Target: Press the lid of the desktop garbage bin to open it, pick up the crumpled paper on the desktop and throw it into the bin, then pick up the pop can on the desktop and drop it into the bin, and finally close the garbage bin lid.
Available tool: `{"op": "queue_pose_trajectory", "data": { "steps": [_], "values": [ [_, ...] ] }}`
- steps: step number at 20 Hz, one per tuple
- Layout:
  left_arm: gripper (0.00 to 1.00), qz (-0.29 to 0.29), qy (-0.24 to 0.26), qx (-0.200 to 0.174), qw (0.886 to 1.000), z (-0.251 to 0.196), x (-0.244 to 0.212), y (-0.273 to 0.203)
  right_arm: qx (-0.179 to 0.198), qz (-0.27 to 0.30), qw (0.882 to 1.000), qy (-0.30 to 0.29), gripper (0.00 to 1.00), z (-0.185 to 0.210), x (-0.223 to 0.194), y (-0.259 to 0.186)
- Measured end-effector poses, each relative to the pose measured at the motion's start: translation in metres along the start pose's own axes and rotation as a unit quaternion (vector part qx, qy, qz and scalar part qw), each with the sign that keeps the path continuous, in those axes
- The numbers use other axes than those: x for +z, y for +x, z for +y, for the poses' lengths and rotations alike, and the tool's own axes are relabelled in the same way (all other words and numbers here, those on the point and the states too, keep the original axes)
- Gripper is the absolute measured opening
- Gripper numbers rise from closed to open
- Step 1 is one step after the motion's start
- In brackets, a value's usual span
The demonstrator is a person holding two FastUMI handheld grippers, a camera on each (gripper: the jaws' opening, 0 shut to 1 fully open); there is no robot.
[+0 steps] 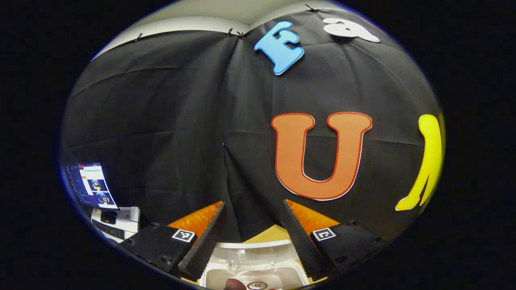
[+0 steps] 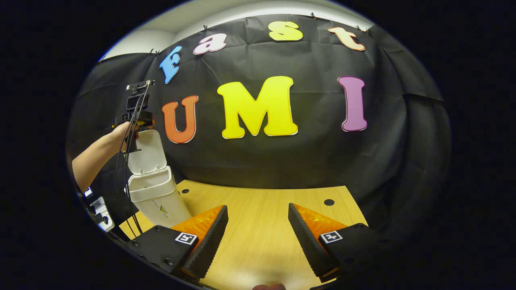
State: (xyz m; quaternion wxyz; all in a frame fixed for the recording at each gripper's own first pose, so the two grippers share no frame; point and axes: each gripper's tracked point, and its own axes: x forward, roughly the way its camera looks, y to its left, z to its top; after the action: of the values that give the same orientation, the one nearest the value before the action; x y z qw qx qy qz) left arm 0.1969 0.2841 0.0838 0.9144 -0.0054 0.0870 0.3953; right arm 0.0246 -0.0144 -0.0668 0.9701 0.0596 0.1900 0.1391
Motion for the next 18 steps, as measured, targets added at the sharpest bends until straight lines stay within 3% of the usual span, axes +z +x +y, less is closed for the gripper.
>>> {"op": "queue_pose_trajectory", "data": {
  "steps": [7,13,18],
  "values": [
    [0.89,0.017,-0.001,0.004,1.000,0.010,-0.014,-0.026,0.022,-0.002,1.000,0.001,0.94,-0.008,-0.001,-0.010],
    [0.89,0.031,-0.016,-0.017,0.999,0.000,-0.071,-0.100,0.037,-0.006,0.999,0.004,0.94,-0.017,-0.003,-0.018],
    [0.89,0.034,0.007,-0.021,0.999,0.001,-0.115,-0.137,0.051,0.000,0.999,-0.009,0.95,-0.019,-0.013,-0.027]
  ]
}}
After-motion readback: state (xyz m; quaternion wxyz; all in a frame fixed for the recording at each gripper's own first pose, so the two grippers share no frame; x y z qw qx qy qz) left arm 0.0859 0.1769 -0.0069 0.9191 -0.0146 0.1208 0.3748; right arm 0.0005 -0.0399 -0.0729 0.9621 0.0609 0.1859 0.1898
